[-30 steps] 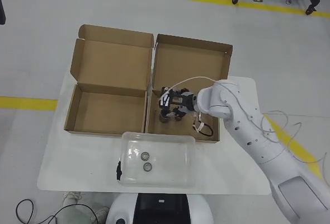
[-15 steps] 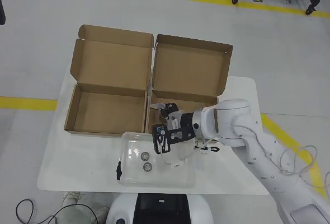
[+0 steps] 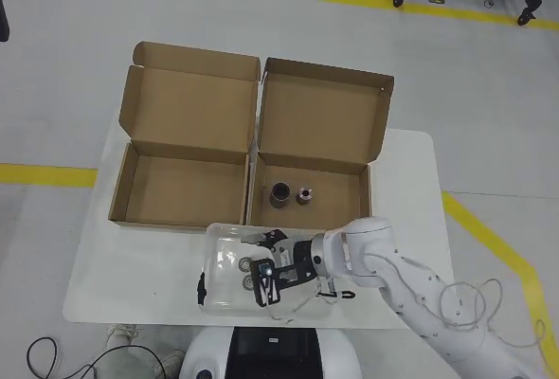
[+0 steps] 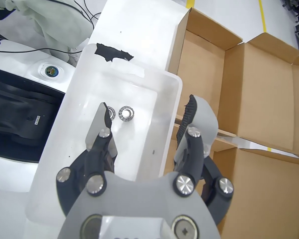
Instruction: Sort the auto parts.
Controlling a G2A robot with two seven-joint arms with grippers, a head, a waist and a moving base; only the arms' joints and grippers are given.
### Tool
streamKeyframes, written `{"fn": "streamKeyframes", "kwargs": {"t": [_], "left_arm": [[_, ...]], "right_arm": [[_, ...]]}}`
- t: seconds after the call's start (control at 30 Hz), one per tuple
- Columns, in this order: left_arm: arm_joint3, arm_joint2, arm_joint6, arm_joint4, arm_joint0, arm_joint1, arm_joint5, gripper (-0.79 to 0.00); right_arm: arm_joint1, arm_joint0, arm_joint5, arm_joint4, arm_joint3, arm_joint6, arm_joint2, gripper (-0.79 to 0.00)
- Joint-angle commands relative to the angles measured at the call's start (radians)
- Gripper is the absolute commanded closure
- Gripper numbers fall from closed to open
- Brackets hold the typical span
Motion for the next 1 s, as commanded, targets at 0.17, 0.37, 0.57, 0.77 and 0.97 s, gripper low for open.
{"fn": "streamKeyframes", "kwargs": {"t": [0.17, 0.37, 0.57, 0.77, 0.97], "left_arm": [[0.000, 0.000, 0.000, 0.000, 0.000, 0.000, 0.000, -0.785], [0.000, 0.000, 0.000, 0.000, 0.000, 0.000, 0.000, -0.785], [0.000, 0.000, 0.000, 0.000, 0.000, 0.000, 0.000, -0.785], [0.000, 0.000, 0.000, 0.000, 0.000, 0.000, 0.000, -0.785], [0.000, 0.000, 0.000, 0.000, 0.000, 0.000, 0.000, -0.785]], "right_arm": [[-0.025, 0.029, 0.073, -0.014, 0.134, 0.021, -0.076, -0.542], [-0.059, 0.079, 0.110, 0.009, 0.209, 0.079, -0.152, -0.517], [-0.095, 0.113, 0.165, 0.042, 0.255, 0.144, -0.217, -0.434], [-0.125, 0.131, 0.243, 0.066, 0.305, 0.208, -0.253, -0.456], [-0.150, 0.135, 0.311, 0.078, 0.331, 0.252, -0.281, -0.471]]}}
